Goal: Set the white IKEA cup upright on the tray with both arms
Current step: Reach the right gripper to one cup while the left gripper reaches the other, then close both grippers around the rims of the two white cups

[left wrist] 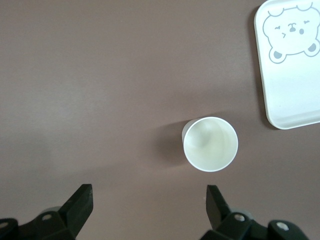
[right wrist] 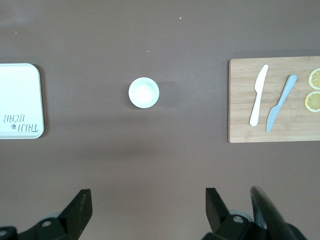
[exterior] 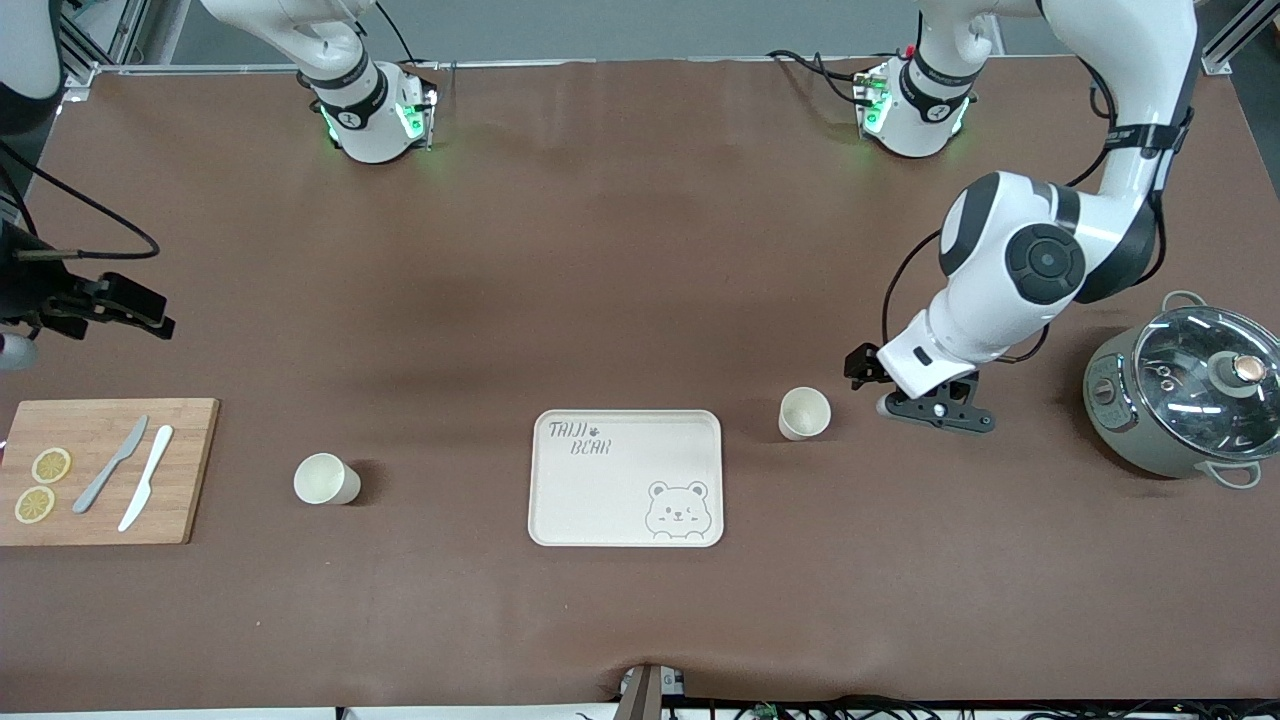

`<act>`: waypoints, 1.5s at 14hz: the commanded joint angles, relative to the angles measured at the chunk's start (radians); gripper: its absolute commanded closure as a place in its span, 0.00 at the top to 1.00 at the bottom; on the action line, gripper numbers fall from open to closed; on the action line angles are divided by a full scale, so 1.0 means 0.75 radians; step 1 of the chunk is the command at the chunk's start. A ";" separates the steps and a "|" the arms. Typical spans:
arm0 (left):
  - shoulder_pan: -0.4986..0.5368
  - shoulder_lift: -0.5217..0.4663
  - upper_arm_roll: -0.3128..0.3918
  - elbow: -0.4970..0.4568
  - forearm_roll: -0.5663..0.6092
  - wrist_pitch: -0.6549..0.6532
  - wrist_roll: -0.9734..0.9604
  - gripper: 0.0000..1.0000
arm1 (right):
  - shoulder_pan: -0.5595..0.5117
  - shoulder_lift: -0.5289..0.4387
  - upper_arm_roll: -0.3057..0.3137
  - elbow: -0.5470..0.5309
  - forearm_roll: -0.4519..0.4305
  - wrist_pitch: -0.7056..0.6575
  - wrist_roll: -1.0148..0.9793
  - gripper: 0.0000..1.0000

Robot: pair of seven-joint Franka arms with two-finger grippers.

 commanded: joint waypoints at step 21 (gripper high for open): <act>-0.042 0.175 -0.005 -0.216 0.026 0.565 -0.045 1.00 | 0.026 0.690 0.127 -0.042 0.073 0.702 0.044 1.00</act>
